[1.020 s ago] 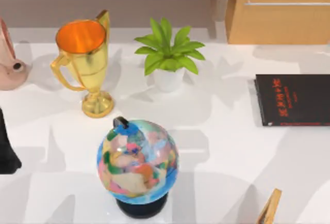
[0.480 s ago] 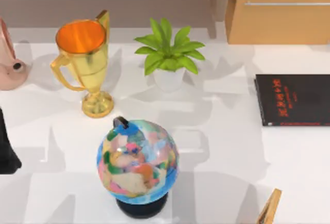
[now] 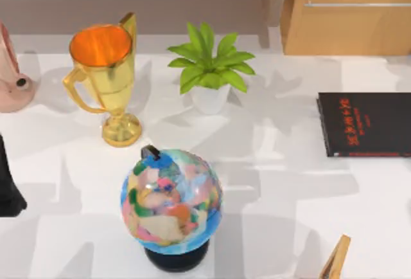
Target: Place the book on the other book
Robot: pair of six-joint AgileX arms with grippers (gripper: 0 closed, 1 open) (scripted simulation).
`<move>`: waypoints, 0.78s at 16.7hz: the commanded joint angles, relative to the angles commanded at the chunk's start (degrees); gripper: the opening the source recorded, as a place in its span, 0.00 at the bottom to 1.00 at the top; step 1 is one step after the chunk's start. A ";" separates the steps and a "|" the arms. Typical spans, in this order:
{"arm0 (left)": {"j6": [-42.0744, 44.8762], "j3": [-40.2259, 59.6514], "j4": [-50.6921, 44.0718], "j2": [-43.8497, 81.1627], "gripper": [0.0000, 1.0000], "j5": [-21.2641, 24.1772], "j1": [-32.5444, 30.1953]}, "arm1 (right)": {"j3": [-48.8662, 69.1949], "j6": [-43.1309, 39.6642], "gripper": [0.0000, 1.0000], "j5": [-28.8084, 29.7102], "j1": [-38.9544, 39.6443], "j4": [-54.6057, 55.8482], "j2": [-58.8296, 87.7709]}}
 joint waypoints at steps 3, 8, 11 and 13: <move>0.00 0.00 0.00 0.00 1.00 0.00 0.00 | -9.39 11.98 0.00 1.56 8.19 -2.56 3.48; 0.00 0.00 0.00 0.00 1.00 0.00 0.00 | -17.45 20.73 0.00 1.92 15.61 -5.68 9.68; 0.00 0.00 0.00 0.00 1.00 0.00 0.00 | -17.52 20.79 0.00 1.92 15.67 -5.71 9.74; 0.00 0.00 0.00 0.00 1.00 0.00 0.00 | -17.39 20.78 0.00 1.85 15.42 -5.57 9.73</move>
